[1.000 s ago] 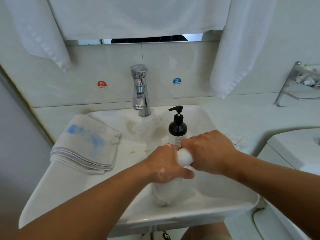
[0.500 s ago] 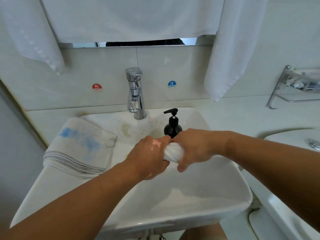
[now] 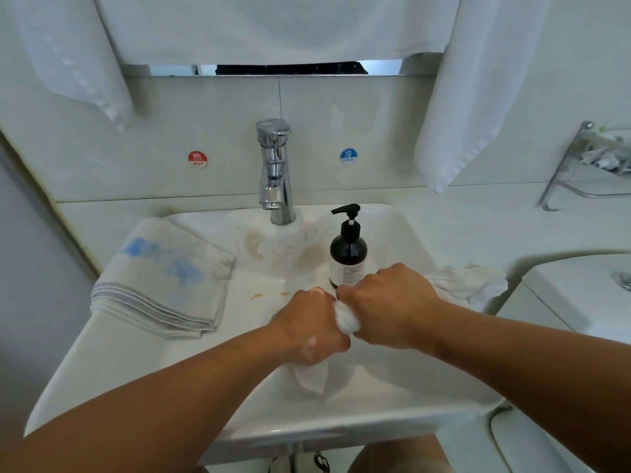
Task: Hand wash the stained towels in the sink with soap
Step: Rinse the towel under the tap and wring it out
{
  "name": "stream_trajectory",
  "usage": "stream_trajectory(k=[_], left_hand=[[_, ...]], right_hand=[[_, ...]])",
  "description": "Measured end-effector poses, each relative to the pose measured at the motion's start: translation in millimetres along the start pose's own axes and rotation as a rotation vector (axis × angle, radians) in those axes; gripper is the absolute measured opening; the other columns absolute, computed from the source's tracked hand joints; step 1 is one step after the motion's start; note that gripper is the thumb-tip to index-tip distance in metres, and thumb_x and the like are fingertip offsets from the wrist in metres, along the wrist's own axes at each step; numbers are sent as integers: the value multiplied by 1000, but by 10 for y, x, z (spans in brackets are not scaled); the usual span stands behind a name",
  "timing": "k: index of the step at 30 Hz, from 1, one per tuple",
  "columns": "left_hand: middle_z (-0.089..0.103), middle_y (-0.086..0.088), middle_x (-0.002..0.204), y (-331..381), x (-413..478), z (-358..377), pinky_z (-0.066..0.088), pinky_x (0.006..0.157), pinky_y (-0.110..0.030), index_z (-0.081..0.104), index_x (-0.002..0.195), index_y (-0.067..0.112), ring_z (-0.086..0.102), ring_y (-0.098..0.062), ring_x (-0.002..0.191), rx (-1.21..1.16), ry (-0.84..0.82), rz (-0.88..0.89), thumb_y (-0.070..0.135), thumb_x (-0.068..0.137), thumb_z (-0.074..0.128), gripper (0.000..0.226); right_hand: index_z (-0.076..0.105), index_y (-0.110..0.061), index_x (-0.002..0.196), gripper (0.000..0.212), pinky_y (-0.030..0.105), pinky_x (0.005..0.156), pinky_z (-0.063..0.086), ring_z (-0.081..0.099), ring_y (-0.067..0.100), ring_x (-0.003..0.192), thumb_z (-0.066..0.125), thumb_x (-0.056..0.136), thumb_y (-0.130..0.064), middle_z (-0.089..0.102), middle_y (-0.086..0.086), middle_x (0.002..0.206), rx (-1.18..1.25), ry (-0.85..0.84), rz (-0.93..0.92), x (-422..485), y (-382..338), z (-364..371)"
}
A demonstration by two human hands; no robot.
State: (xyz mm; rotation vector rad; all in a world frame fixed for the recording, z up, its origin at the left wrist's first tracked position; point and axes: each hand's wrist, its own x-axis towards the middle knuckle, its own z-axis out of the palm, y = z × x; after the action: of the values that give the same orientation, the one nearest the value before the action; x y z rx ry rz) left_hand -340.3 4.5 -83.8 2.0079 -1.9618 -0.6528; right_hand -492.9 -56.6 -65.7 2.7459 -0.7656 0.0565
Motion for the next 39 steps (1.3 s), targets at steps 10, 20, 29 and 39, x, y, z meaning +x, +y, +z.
stream_trajectory(k=[10, 20, 29, 39], left_hand=[[58, 3, 66, 69, -12, -16, 37, 43, -16, 70, 83, 10, 51, -11, 54, -408, -54, -150, 11, 73, 74, 12], [65, 5, 74, -111, -24, -273, 50, 55, -27, 65, 81, 30, 61, -11, 61, -287, -13, 46, 31, 69, 88, 26], [67, 2, 78, -166, 42, -171, 51, 59, -33, 62, 97, 24, 57, -20, 62, 185, 518, 412, 23, 79, 71, 20], [68, 1, 87, -113, 44, -123, 46, 65, -26, 57, 88, 24, 60, -17, 75, 332, 220, 144, 32, 92, 60, 9]], right_hand=[[53, -20, 70, 35, 23, 42, 26, 46, 24, 35, 80, 52, -35, 52, -6, 48, -62, 218, -66, 49, 150, 181], [51, -25, 79, 31, 27, 47, 25, 46, 23, 42, 75, 59, -29, 50, -5, 56, -71, 332, 63, 66, 207, 107], [66, -27, 80, 45, 31, 63, 49, 59, 8, 74, 77, 65, -67, 63, -13, 72, 331, -328, 90, 276, 268, -655], [53, -27, 84, 23, 34, 64, 49, 61, 23, 77, 66, 79, -44, 60, -4, 86, 120, -216, 174, 203, -42, -147]])
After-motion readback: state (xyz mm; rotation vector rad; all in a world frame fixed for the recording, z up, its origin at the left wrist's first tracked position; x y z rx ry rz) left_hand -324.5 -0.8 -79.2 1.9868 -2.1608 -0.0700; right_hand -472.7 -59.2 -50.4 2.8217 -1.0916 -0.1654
